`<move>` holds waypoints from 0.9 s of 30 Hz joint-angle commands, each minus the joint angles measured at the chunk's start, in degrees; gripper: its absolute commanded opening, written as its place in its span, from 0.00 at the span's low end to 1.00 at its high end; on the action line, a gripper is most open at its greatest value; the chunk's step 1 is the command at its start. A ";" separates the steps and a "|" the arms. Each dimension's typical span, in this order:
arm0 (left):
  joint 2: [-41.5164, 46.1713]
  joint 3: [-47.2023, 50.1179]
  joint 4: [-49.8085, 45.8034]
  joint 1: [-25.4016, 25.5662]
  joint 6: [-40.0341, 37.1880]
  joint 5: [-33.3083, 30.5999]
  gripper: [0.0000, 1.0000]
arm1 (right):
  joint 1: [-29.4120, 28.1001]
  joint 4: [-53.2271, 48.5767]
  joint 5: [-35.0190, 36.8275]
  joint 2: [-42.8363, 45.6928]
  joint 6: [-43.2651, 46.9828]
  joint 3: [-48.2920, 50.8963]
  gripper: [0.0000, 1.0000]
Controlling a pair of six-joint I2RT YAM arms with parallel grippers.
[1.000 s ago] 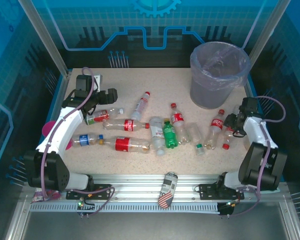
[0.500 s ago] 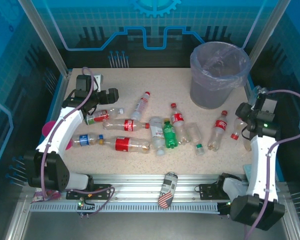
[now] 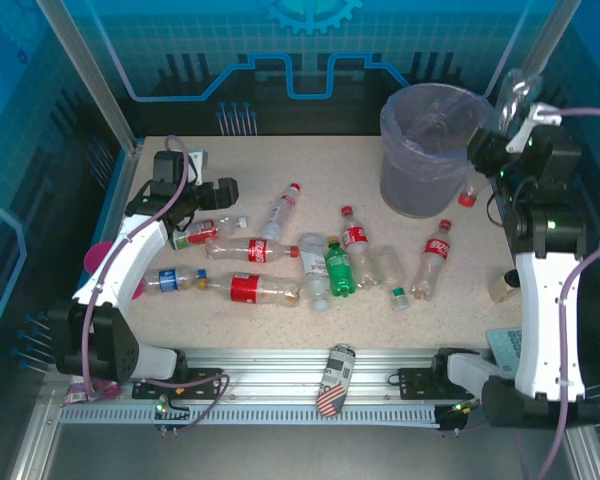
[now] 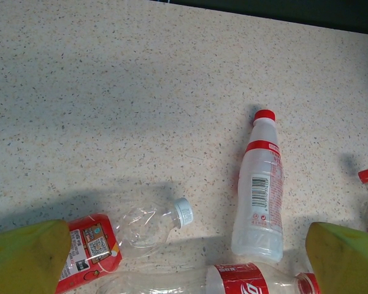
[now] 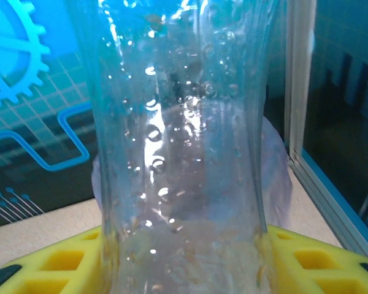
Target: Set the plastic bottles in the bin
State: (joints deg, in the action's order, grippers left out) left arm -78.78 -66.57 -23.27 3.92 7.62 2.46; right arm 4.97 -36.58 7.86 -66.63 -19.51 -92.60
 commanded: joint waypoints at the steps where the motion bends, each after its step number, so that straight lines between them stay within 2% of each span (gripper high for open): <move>1: 0.46 1.10 0.86 0.67 0.47 0.69 0.99 | -1.23 4.17 -0.59 -6.25 0.20 -6.73 0.49; 8: -0.01 1.44 0.82 1.60 0.65 -0.02 0.99 | -1.54 7.41 -0.09 -21.10 2.99 -17.33 0.48; 14: -0.75 1.02 0.42 2.71 0.45 0.88 0.99 | -2.12 12.58 1.37 -31.49 4.32 -22.12 0.45; 20: -0.38 1.28 0.04 3.02 -0.92 -0.65 0.99 | -2.52 7.19 2.83 -41.96 7.59 -29.73 0.44; 27: -0.97 0.87 0.42 3.37 0.62 0.10 0.99 | -2.56 6.95 1.98 -45.54 7.98 -27.14 0.44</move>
State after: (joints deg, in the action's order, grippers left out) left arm -79.02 -66.11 -23.27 6.61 7.62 2.39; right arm 3.05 -29.98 9.61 -111.94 -12.75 -120.20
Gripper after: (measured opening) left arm 0.991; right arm 0.482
